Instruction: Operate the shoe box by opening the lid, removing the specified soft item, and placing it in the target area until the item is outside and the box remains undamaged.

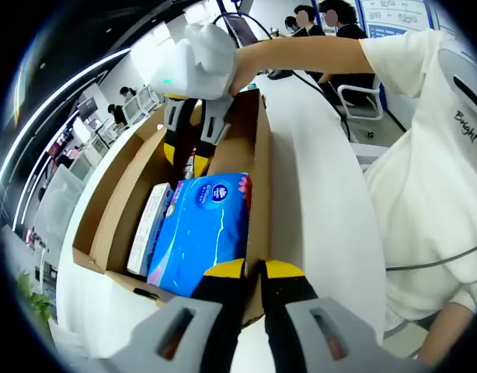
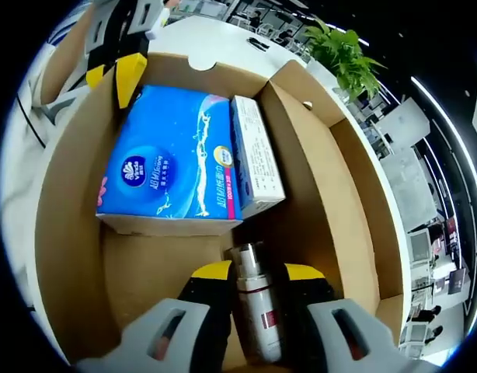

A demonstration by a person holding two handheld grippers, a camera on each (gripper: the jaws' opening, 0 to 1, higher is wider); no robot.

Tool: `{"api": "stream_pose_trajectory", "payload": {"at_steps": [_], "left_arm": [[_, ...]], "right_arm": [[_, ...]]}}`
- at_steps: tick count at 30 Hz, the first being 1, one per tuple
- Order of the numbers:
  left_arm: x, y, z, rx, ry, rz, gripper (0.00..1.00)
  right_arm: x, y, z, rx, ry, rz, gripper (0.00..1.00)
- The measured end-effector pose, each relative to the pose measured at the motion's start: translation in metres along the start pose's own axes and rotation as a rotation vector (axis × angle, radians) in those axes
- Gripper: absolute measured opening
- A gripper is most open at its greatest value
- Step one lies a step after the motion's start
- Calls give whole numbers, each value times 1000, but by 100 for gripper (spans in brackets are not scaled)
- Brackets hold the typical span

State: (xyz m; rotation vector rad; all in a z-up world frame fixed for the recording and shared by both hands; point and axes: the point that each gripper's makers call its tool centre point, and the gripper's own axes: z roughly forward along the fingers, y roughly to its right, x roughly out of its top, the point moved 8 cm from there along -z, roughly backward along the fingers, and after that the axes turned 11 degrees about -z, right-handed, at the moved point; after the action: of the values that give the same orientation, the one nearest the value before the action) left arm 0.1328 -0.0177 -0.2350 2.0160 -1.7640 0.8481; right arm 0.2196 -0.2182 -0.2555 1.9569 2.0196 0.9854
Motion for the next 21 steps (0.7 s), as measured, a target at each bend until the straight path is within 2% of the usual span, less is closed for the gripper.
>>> {"api": "stream_pose_trajectory", "payload": {"at_steps": [11, 13, 16, 17, 19, 21], "left_arm": [[0, 0, 0, 3, 1, 0, 7], [0, 0, 0, 4, 2, 1, 7], [0, 0, 0, 4, 0, 2, 7], [0, 0, 0, 4, -1, 2, 7], [0, 1, 0, 6, 0, 1, 7], [0, 1, 0, 8, 0, 1, 7]], "right_arm": [[-5, 0, 9, 40, -35, 19, 21], [-4, -3, 4, 77, -63, 66, 21], [-3, -4, 0, 107, -83, 64, 19], [-3, -5, -1, 135, -108, 76, 19], [-4, 7, 4, 177, -122, 98, 19], [-4, 4, 0, 207, -152, 216, 19]]}}
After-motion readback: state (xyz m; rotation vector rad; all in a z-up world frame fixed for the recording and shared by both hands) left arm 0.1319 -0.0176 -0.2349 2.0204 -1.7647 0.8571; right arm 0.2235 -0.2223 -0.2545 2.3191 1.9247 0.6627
